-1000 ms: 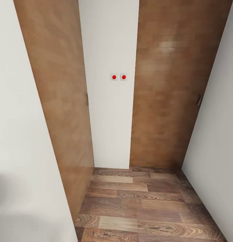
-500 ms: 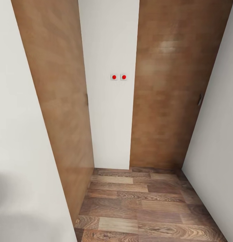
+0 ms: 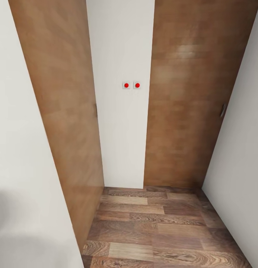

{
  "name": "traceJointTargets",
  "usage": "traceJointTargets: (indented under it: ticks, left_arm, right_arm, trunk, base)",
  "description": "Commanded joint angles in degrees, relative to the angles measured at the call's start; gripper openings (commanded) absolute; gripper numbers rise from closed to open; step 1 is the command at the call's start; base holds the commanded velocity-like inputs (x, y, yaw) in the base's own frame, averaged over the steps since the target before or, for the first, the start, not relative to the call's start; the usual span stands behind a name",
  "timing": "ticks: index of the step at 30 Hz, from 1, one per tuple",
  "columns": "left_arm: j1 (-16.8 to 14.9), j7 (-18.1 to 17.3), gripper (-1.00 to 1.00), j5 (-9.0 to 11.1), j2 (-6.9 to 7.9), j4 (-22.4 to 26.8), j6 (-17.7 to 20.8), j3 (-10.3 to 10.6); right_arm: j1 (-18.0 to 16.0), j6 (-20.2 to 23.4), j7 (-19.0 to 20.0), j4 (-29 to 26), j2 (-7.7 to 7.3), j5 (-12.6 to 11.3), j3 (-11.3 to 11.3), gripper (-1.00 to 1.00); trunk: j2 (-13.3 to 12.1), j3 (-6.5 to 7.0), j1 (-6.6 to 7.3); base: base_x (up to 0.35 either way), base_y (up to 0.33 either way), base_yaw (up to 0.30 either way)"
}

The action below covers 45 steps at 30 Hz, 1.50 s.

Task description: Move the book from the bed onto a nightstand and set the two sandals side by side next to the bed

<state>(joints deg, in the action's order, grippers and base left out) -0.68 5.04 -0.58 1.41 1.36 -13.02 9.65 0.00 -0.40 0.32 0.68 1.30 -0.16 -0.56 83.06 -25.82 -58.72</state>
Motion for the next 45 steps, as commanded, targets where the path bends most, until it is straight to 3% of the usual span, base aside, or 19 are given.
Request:
traceJointTargets:
  ticks: [1, 45]
  left_arm:
    - [0.0, 0.3, 1.00, -0.1, 0.00, 0.0, -0.2, 0.5]
    - [0.0, 0.3, 1.00, 0.0, 0.00, 0.0, -0.2, 0.5]
  right_arm:
    - [0.0, 0.0, 0.0, 0.0, -0.01, 0.0, -0.1, 1.00]
    - [0.0, 0.0, 0.0, 0.0, 0.02, 0.0, 0.0, 1.00]
  trunk:
    - [0.0, -0.04, -0.01]
    - [0.0, -0.04, -0.01]
  base:
    - [0.105, 0.000, 0.000]
    - [0.040, 0.000, 0.000]
